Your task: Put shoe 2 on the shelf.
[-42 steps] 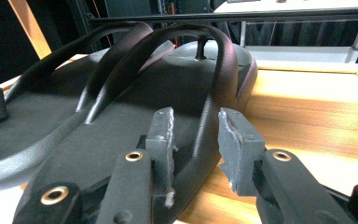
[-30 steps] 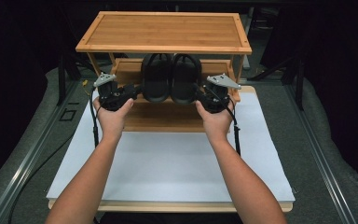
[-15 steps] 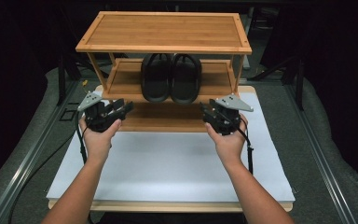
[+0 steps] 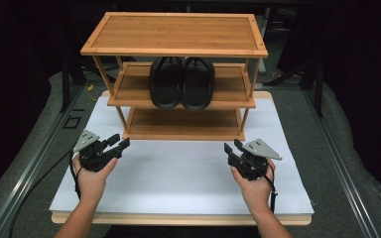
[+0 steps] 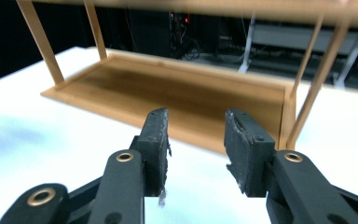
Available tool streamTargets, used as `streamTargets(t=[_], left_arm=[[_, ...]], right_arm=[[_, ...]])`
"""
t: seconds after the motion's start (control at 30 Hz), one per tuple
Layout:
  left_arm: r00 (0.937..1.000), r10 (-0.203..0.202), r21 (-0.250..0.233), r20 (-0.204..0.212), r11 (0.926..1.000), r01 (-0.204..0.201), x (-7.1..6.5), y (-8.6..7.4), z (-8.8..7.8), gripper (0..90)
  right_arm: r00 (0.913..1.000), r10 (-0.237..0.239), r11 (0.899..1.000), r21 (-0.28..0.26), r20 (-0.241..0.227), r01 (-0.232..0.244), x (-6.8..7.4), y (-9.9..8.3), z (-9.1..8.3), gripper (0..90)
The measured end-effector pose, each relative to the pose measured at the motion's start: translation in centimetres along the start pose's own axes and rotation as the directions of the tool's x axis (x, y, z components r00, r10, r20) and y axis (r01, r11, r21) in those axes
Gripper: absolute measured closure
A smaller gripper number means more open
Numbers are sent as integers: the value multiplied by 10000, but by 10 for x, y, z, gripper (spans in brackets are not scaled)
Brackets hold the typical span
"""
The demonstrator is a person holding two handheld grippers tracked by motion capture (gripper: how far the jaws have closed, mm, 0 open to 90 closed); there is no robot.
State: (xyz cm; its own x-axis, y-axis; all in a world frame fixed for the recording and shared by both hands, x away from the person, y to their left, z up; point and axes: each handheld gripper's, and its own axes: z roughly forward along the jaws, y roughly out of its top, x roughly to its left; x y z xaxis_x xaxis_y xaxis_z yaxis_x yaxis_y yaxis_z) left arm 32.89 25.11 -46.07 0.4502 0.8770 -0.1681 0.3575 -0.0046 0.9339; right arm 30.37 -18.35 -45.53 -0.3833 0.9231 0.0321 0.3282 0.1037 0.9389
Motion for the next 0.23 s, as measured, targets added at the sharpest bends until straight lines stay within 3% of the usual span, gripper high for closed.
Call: streamTargets(t=[0.1, 0.13, 0.23], left_arm=[[10000, 29, 82, -82, 10000, -28, 2, -6, 0, 498], [9998, -23, 38, -197, 10000, 24, 4, -14, 0, 491], [9997, -26, 237, -259, 9997, 32, 6, -20, 3, 449]], right_arm=[[10000, 59, 10000, -2, -48, -59, -2, -16, 1, 587], [9998, 169, 9998, 97, 105, -170, -3, -30, 4, 548], [9989, 463, 9983, 367, -2, -462, -3, -38, 8, 498]])
